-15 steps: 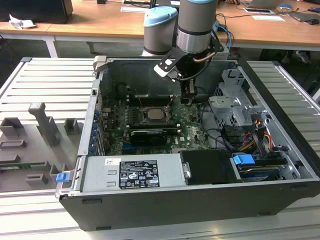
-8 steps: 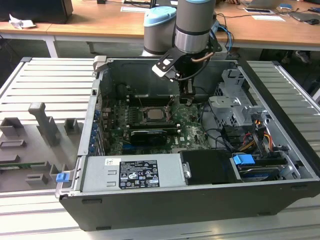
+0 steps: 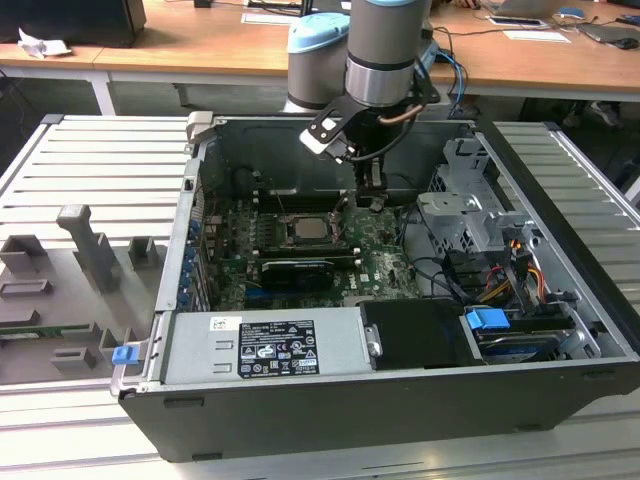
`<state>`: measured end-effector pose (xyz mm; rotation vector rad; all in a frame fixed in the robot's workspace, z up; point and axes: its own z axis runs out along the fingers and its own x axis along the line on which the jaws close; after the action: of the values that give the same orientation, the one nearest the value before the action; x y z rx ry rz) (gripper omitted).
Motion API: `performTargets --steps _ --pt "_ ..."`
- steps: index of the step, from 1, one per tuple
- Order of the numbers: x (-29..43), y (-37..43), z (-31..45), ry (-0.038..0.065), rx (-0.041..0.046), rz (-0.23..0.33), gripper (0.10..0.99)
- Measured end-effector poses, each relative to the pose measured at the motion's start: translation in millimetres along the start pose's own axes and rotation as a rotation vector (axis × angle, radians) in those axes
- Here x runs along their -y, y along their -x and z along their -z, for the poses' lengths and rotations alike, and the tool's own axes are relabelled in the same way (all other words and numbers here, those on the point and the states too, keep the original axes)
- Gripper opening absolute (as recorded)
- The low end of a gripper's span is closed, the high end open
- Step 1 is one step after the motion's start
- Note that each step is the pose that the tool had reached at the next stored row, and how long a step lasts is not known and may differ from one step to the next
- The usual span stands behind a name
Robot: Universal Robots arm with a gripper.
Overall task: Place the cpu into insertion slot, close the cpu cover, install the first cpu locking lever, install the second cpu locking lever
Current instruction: 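Close the cpu cover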
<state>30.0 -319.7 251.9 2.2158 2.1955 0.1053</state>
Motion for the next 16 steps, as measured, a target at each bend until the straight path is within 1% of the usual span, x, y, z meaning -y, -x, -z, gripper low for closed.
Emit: performTargets --steps 4,9,15,16 --pt "2.7 0.0 0.0 0.0 -0.0001 0.0 0.106" --pt "7.7 0.1 -0.2 0.0 0.0 0.0 0.106" --pt "17.3 0.2 -1.4 0.0 -0.0002 0.0 0.106" --pt "20.4 0.3 -2.3 0.0 0.0 0.0 0.106"
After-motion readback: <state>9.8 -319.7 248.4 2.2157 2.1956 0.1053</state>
